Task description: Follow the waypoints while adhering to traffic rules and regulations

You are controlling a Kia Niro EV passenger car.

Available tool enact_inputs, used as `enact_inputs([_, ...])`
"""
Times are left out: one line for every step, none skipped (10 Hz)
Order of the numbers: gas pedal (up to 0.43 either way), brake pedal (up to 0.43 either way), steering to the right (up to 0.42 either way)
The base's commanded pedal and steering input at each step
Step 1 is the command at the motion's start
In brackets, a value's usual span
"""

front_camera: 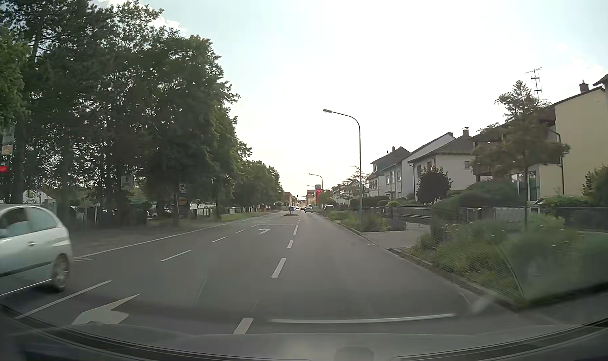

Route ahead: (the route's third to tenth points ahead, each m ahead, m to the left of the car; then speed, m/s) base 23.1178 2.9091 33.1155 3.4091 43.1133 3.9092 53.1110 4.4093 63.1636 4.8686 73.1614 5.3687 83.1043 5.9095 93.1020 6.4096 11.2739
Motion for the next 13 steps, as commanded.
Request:
enact_inputs([0.000,0.055,-0.007])
enact_inputs([0.000,0.055,-0.007])
enact_inputs([0.000,0.055,-0.007])
enact_inputs([0.000,0.055,-0.007])
enact_inputs([0.000,0.055,-0.006])
enact_inputs([0.000,0.055,-0.006])
enact_inputs([0.000,0.055,-0.006])
enact_inputs([0.000,0.055,-0.006])
enact_inputs([0.000,0.055,-0.006])
enact_inputs([0.000,0.055,-0.006])
enact_inputs([0.000,0.055,-0.006])
enact_inputs([0.000,0.055,-0.006])
enact_inputs([0.000,0.055,-0.006])
